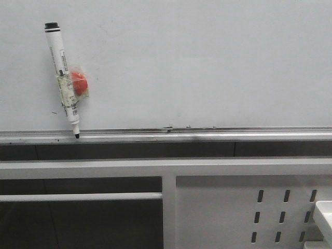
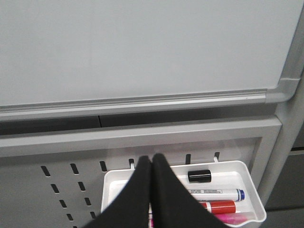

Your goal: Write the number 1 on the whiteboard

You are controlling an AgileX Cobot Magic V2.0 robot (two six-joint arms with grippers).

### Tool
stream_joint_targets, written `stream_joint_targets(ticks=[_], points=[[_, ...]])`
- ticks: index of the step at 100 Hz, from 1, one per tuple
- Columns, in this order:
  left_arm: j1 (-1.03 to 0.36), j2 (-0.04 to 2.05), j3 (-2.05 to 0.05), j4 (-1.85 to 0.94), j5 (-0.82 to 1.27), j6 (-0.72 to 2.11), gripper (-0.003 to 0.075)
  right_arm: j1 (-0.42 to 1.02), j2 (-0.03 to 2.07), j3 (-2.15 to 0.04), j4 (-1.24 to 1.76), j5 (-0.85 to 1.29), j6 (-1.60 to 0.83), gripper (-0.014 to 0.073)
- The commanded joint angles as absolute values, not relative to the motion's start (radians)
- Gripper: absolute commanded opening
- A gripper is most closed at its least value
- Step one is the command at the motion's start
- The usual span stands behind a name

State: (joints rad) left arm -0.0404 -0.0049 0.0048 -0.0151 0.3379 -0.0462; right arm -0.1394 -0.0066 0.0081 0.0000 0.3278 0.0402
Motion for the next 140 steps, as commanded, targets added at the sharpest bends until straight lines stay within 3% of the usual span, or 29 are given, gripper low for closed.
stream_joint_targets(ticks=[1,23,52,72,98,119,130,140], points=[[-0.037,-0.028,0.04,-0.018,0.289,-0.057,-0.002,-0.144,-0.03,0.021,-0.014,0.305,0.04,-0.0069],[-0.037,-0.028,0.04,-0.018,0.27,-0.057,-0.002,-0.144,-0.03,0.021,-0.014,0.305,0.04,-0.0069],[-0.037,-0.028,0.04,-0.031,-0.069,-0.057,-0.002,-0.144,-0.03,0.021,-0.014,0.305,0.04,-0.0069],[-0.037,-0.028,0.04,-0.031,-0.113,-0.057,-0.002,-0.144,-0.03,0.021,-0.014,0.289,0.04,-0.0069],[-0.037,-0.028,0.04,-0.032,-0.313,-0.058,-0.002,-0.144,-0.03,0.021,0.0,-0.146,0.04,-0.0069],[-0.037,-0.025,0.04,-0.033,-0.382,-0.058,-0.002,-0.144,-0.03,0.021,0.008,-0.334,0.042,-0.0069],[-0.037,-0.01,0.038,-0.083,-0.384,-0.061,-0.002,-0.144,-0.021,0.012,0.067,-0.318,0.06,-0.0069],[-0.037,0.023,0.006,-0.143,-0.37,-0.061,-0.002,-0.139,0.005,-0.08,0.09,-0.075,0.122,-0.0069]])
